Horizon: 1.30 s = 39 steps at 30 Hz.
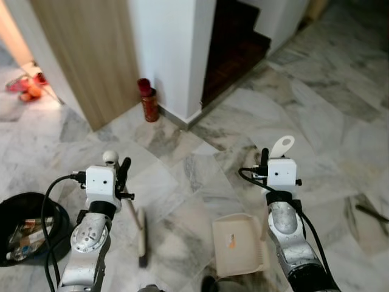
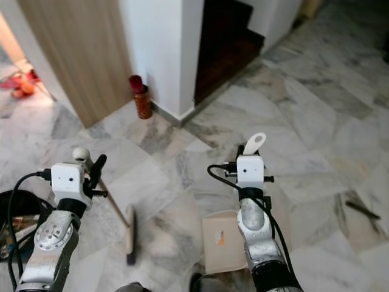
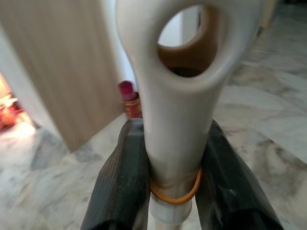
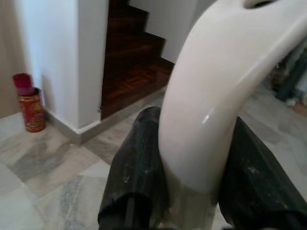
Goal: Sweep floor
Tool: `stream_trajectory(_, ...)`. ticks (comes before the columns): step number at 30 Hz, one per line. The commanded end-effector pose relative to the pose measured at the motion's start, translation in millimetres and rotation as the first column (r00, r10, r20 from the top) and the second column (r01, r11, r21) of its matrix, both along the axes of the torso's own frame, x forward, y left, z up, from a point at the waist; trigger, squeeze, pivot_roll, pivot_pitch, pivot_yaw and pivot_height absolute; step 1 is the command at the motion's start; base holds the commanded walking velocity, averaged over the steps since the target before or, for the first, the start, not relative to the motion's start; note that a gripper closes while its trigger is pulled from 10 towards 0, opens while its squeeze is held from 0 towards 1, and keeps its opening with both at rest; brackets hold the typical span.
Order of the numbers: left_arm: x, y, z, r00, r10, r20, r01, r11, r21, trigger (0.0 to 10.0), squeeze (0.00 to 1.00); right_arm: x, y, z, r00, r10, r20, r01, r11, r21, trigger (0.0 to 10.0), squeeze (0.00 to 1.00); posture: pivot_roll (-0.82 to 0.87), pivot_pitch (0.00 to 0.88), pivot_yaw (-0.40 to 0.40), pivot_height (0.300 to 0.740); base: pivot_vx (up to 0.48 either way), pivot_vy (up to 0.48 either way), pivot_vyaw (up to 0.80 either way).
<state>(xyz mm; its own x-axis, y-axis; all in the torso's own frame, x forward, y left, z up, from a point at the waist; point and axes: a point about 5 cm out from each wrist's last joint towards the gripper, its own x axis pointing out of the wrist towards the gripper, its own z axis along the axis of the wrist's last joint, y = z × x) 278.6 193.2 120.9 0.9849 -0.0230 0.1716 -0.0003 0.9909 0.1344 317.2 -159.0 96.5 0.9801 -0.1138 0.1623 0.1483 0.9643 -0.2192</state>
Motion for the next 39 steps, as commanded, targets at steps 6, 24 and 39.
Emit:
stream_trajectory(6, -0.1, -2.4, 0.7, 1.000, -0.008, 0.008, 0.008, 1.000, 0.016, 10.0, 0.00, -1.0, -5.6, -0.9, 1.000, -0.014, 0.002, 0.014, 1.000, 0.001, 10.0, 0.00, 0.14, 0.174, 0.002, 0.740, 0.000, 0.000, -0.80)
stream_trajectory(24, 1.5, -3.7, 1.9, 1.000, -0.017, 0.013, 0.017, 1.000, 0.012, 10.0, 0.00, 0.2, -4.6, -0.6, 1.000, -0.012, 0.003, 0.012, 1.000, 0.001, 10.0, 0.00, 0.14, 0.163, 0.002, 0.740, 0.000, 0.000, -0.80)
stream_trajectory(39, 1.3, -4.2, 1.1, 1.000, -0.012, 0.010, 0.012, 1.000, 0.013, 10.0, 0.00, -0.1, -2.0, 0.0, 1.000, 0.002, 0.013, -0.002, 1.000, -0.009, 10.0, 0.00, 0.14, 0.178, -0.004, 0.740, 0.000, 0.000, -0.43)
